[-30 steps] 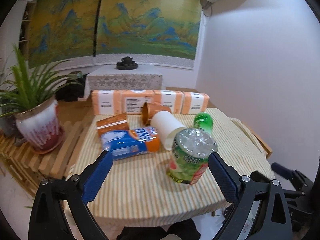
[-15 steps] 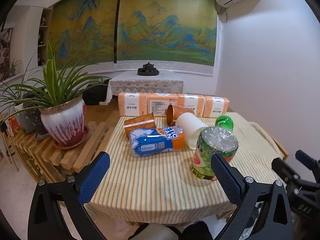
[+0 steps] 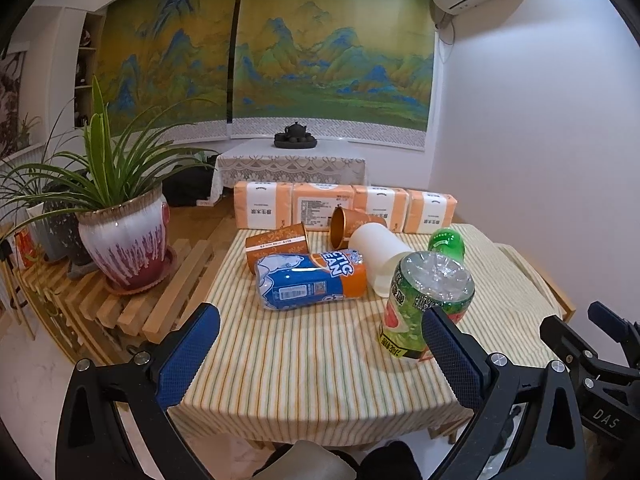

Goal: Flip cup upside down

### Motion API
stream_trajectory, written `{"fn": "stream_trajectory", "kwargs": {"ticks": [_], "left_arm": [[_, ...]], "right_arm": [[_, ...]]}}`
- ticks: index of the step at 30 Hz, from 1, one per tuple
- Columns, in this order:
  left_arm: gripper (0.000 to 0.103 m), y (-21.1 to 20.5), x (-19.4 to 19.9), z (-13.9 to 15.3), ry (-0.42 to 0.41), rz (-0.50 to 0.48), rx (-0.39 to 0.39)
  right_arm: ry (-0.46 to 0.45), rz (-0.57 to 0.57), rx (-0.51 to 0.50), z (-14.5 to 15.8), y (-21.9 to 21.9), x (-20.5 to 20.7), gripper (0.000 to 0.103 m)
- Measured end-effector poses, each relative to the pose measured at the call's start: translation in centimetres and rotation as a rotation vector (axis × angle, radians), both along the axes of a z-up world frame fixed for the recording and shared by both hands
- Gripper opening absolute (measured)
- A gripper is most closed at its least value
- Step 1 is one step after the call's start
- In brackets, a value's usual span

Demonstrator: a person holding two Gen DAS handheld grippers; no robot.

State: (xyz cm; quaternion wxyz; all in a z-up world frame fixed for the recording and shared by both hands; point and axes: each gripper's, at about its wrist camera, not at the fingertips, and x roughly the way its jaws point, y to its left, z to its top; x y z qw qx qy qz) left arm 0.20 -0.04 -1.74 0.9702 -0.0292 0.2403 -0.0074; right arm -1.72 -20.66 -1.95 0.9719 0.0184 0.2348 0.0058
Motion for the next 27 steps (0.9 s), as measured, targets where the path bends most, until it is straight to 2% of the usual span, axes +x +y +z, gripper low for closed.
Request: {"fn": "stream_trajectory", "kwargs": {"ticks": [27], "left_arm": [[0.102, -0.41, -0.2, 0.36, -0.008, -0.008, 0.007]], "right_arm": [[0.001, -0.003, 0.007, 0.05, -0.14, 0.01, 0.095]]}}
